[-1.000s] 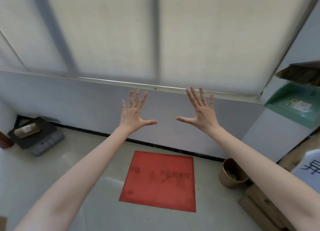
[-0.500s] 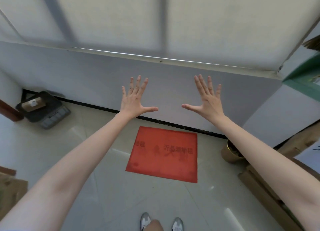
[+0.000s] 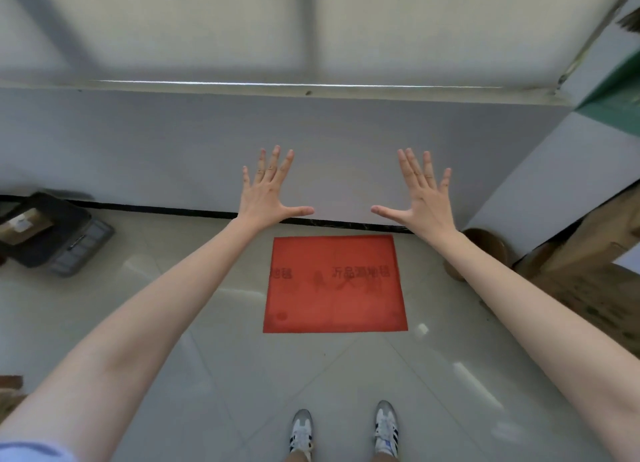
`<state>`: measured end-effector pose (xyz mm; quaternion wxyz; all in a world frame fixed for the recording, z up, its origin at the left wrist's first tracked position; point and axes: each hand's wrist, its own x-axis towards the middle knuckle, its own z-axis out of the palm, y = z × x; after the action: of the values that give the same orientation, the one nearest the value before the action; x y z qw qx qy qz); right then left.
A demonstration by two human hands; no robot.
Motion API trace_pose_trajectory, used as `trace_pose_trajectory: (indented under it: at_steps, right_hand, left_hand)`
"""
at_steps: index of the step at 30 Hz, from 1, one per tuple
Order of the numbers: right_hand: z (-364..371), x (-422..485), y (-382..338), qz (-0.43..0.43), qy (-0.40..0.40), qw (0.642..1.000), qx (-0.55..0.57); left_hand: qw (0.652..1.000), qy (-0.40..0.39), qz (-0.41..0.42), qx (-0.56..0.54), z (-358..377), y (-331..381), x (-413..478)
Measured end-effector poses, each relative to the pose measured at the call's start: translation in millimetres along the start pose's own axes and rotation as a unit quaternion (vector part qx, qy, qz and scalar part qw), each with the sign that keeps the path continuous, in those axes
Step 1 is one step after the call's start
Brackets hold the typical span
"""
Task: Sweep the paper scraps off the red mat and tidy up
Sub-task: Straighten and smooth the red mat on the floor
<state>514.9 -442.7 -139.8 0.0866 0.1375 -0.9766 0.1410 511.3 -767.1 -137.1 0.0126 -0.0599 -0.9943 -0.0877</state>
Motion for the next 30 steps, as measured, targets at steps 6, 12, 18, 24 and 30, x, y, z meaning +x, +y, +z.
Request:
trace_pose_trajectory:
  at_steps: [6,12,18,24,30]
  right_hand:
    - [52.2,-5.6,-13.0,0.035,-0.027,0.999,0.015]
    - [124.6,-0.3,-1.4,0.026,-0.063,0.998,-0.003]
    - [261.5,-14.4,45.5,0.042,-0.072,0.996,0.007]
    - [474.8,-61.4,126.8,0.06,-0.109,0.992,0.003]
    - [706.6,-118.6,203.3,0.085,-0.171,0.98,-0.046]
  left_hand:
    - [0.999,-0.04,0.002,0.002,44.1,-33.5,4.5]
    - [0.999,-0.036,-0.003,-0.014,118.6,-47.6,9.9]
    - [0.999,-0.041,0.0,-0.028,272.0,-59.4,10.6]
    - [0.997,-0.062,-0.012,-0.04,501.4,-88.2,1.4]
    - [0.995,-0.095,-0.004,-0.016,742.5,-127.6,-5.5]
